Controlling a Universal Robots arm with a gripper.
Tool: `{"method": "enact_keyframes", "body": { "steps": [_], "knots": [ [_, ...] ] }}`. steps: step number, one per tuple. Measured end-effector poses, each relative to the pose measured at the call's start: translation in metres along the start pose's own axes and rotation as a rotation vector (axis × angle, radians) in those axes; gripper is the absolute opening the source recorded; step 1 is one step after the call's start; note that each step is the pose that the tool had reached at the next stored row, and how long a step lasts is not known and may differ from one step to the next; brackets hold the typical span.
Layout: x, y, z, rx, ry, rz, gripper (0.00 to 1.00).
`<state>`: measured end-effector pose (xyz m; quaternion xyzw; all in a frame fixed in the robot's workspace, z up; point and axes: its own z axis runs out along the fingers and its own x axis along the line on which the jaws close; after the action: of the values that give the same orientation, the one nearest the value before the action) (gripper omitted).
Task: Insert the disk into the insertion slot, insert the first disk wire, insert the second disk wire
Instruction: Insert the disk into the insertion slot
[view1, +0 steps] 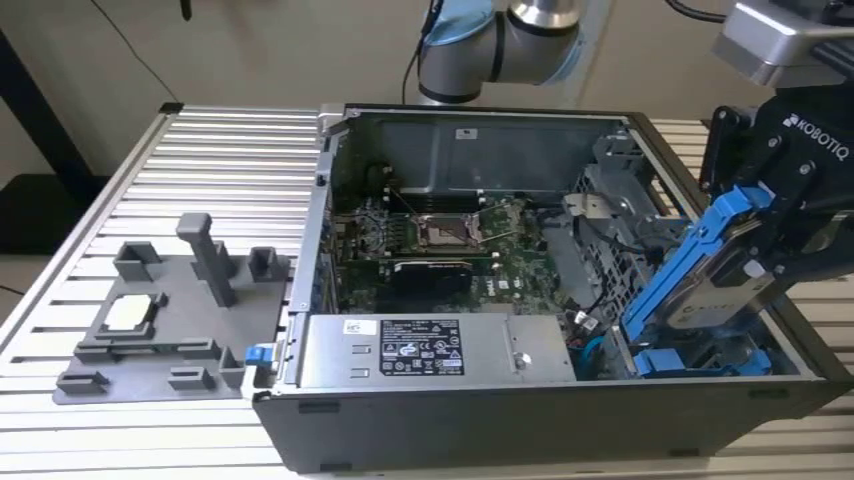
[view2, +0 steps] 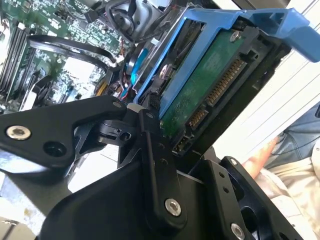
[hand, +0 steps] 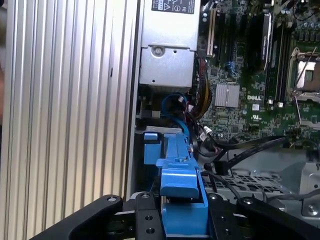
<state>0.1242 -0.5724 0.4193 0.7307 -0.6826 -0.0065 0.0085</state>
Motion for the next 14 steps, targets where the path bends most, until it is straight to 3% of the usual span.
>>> {"method": "enact_keyframes", "body": {
  "steps": [7, 14],
  "knots": [
    [0.0001, -0.0021, 0.0070, 0.0004, 0.0000, -0.005, 0.33],
    [0.0001, -0.0026, 0.0181, -0.0001, 0.0012, -0.006, 0.33]
  ]
}}
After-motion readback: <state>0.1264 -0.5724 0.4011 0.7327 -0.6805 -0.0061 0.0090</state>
